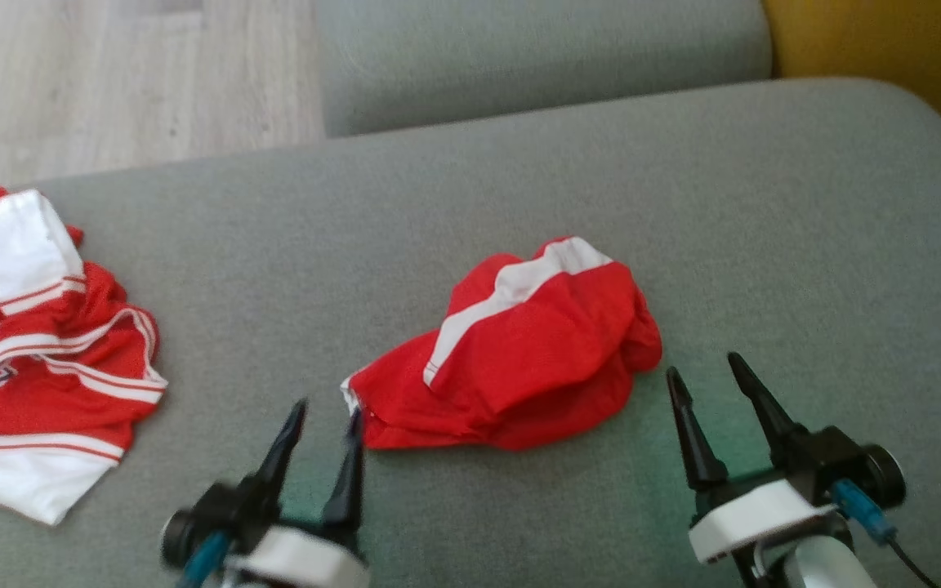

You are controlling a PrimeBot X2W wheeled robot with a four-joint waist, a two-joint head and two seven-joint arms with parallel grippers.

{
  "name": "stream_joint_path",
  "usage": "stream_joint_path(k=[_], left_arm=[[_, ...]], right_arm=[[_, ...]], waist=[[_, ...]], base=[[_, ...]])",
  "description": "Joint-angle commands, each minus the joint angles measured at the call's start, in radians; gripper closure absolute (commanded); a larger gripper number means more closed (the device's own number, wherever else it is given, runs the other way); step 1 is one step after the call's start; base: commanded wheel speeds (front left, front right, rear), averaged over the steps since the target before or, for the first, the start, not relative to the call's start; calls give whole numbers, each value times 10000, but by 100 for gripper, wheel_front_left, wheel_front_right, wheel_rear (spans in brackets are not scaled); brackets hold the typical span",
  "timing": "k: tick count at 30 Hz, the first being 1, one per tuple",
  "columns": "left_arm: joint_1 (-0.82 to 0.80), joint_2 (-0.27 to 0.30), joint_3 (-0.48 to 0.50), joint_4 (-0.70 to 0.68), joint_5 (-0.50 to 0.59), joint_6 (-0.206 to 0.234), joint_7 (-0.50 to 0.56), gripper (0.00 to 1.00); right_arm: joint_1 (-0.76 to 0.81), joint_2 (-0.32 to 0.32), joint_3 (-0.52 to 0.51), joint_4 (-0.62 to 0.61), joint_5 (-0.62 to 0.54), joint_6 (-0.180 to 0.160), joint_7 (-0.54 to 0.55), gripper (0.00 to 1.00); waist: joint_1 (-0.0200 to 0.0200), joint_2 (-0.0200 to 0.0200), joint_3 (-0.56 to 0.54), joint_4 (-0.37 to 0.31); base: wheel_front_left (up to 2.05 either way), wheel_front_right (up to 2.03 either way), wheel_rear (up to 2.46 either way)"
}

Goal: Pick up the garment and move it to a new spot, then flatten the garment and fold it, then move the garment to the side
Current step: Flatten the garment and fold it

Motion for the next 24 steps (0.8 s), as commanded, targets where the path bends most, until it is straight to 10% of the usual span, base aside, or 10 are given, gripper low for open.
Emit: stream_joint_path(k=[1, 21, 24], left_arm=[[-674, -21, 135, -125, -115, -54, -18, 0], [-3837, 10, -2667, 3351, -2751, -146, 567, 0], [-3951, 17, -3004, 3477, -3027, -146, 466, 100]], right_arm=[[-517, -22, 309, -378, 86, -7, -94, 0], [-1321, -22, 579, -470, 229, -7, -94, 0], [-1323, -22, 538, -466, 216, -7, -94, 0]], waist=[[0, 0, 224, -122], [0, 0, 1491, -890], [0, 0, 1481, -946]], base=[[0, 0, 0], [0, 0, 0], [0, 0, 0]])
